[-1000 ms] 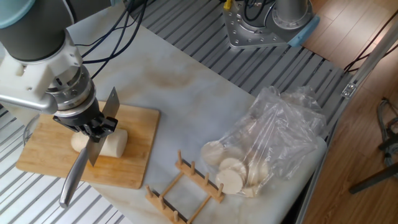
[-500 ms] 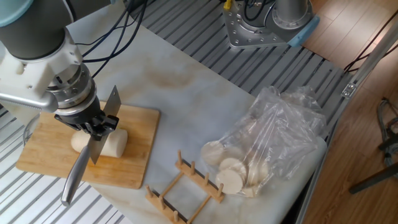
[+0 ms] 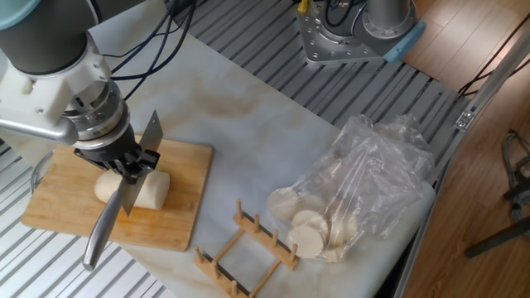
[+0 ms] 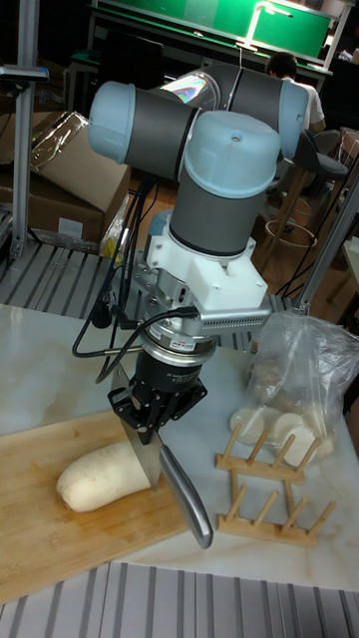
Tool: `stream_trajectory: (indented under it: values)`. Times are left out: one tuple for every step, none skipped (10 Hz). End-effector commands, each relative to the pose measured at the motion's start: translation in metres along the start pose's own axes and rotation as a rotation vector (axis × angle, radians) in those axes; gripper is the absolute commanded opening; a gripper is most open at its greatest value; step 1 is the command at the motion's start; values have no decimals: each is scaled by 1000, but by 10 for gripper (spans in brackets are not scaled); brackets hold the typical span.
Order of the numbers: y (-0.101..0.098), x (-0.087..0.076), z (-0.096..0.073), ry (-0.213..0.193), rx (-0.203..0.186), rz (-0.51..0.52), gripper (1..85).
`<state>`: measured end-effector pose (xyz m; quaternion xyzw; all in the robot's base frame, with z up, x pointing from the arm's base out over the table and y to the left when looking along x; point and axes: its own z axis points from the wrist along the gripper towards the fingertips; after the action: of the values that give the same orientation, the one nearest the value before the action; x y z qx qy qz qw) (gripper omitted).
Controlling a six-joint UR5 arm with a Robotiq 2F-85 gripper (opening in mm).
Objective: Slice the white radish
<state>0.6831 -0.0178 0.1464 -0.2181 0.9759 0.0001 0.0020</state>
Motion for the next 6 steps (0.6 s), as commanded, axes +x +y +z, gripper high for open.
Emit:
stream_trajectory:
  values:
    - [1,-2,-1,-11,-6,6,13]
    - [1,-1,-2,-8,-7,6,13]
    - [2,0,-3,-2,-10,6,13]
    - [3,-2,-4,-5,-15,6,13]
    - [7,-4,-5,-3,-28,2,13]
    - [7,-4,-7,-1,-24,-4,13]
